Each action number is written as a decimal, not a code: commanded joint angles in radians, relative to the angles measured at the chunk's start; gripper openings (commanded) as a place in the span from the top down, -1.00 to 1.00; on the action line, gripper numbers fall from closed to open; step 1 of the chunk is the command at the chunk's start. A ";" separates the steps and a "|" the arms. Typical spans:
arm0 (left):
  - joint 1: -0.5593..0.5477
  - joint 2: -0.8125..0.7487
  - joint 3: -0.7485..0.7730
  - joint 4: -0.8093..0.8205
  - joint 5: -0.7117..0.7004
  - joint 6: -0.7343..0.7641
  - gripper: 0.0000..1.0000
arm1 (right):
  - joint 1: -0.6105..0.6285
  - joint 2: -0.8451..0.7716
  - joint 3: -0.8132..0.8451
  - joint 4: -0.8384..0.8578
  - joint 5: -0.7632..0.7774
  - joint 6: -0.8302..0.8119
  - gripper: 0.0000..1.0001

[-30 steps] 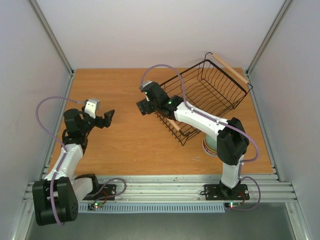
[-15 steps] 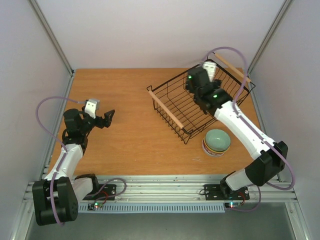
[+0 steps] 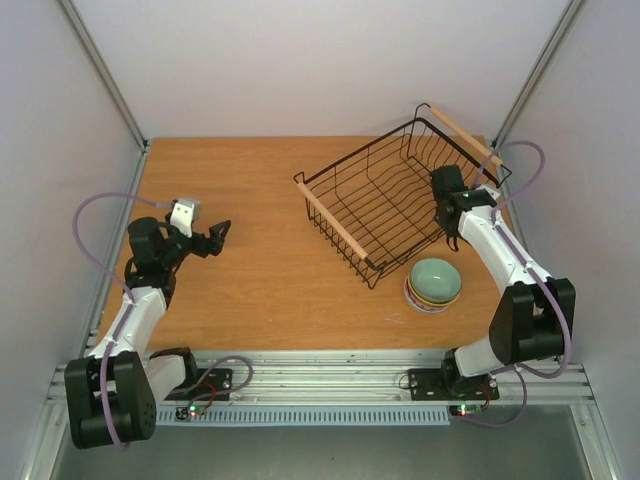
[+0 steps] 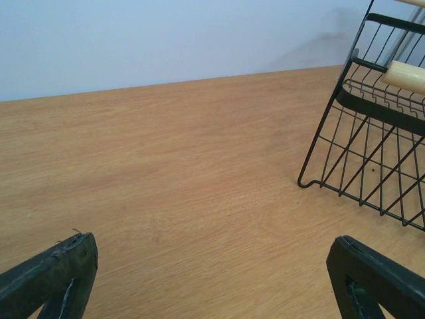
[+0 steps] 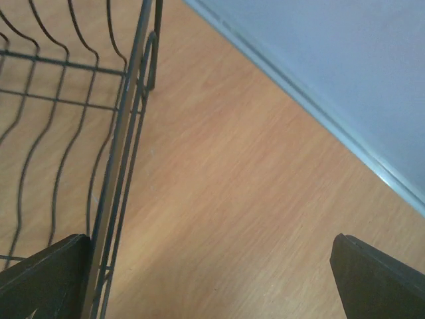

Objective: Load the bowls into the dish rack

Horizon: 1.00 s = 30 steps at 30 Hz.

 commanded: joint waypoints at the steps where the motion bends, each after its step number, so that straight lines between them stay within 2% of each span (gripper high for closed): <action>1: 0.006 0.018 0.007 0.050 0.016 -0.008 -0.90 | -0.080 0.007 -0.055 0.111 -0.177 -0.001 -0.97; 9: 0.006 0.034 0.010 0.047 0.011 -0.002 -0.90 | -0.098 0.161 0.016 0.209 -0.312 -0.073 -0.97; 17: 0.006 0.043 0.011 0.048 0.014 0.002 -0.90 | -0.098 0.196 -0.014 0.414 -0.490 -0.164 -0.93; 24: 0.006 0.057 0.014 0.046 0.020 0.005 -0.90 | -0.096 0.175 -0.069 0.602 -0.602 -0.278 -0.76; 27: 0.006 0.062 0.016 0.046 0.021 0.005 -0.91 | -0.086 0.182 -0.071 0.620 -0.630 -0.346 -0.67; 30: 0.005 0.065 0.016 0.047 0.022 0.004 -0.91 | -0.051 0.193 -0.065 0.606 -0.586 -0.411 -0.56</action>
